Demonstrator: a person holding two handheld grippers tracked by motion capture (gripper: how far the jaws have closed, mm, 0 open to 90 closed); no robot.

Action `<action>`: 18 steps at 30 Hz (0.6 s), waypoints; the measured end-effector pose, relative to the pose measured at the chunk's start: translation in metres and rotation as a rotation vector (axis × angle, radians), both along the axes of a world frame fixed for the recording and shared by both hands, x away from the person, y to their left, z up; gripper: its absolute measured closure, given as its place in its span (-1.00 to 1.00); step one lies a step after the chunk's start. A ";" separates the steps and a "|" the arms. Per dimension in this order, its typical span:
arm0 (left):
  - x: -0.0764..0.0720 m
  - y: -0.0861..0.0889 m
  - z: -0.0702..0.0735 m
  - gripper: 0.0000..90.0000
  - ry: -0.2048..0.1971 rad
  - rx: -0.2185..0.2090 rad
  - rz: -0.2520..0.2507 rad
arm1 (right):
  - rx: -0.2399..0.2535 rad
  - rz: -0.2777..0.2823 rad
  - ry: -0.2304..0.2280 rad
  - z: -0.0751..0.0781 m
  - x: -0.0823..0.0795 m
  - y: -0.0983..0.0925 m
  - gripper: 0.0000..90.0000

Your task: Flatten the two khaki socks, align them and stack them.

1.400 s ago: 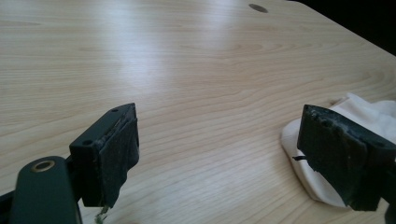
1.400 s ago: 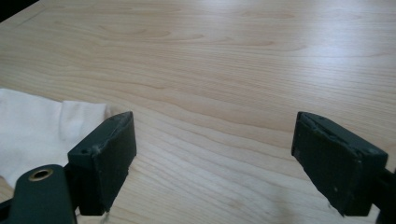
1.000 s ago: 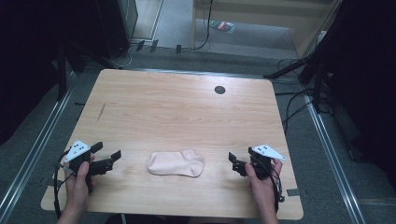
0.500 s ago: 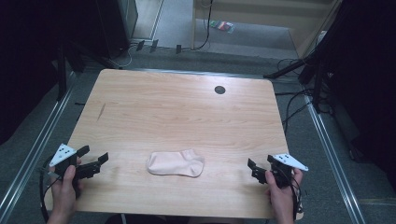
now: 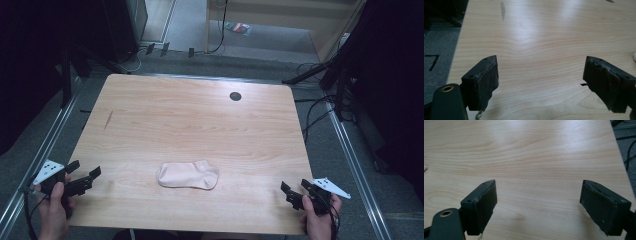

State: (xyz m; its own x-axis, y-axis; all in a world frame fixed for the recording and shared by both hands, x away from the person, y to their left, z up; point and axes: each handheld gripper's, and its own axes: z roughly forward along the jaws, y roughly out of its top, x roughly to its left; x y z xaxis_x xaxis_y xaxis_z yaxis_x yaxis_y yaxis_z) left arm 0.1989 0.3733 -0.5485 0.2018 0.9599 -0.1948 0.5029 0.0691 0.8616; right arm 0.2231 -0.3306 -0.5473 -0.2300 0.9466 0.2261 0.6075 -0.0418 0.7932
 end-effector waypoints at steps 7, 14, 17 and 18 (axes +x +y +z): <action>-0.009 0.015 -0.002 -0.70 0.003 -0.027 0.031 | 0.013 -0.020 -0.017 -0.002 -0.010 -0.015 -0.68; -0.010 0.015 -0.005 -0.70 0.007 -0.018 0.034 | 0.015 -0.029 -0.018 -0.002 -0.015 -0.020 -0.68; -0.009 0.014 -0.005 -0.70 0.013 -0.022 0.033 | 0.014 -0.014 -0.014 -0.002 -0.014 -0.019 -0.68; -0.009 0.014 -0.005 -0.70 0.012 -0.023 0.029 | 0.019 -0.013 -0.014 -0.002 -0.014 -0.019 -0.68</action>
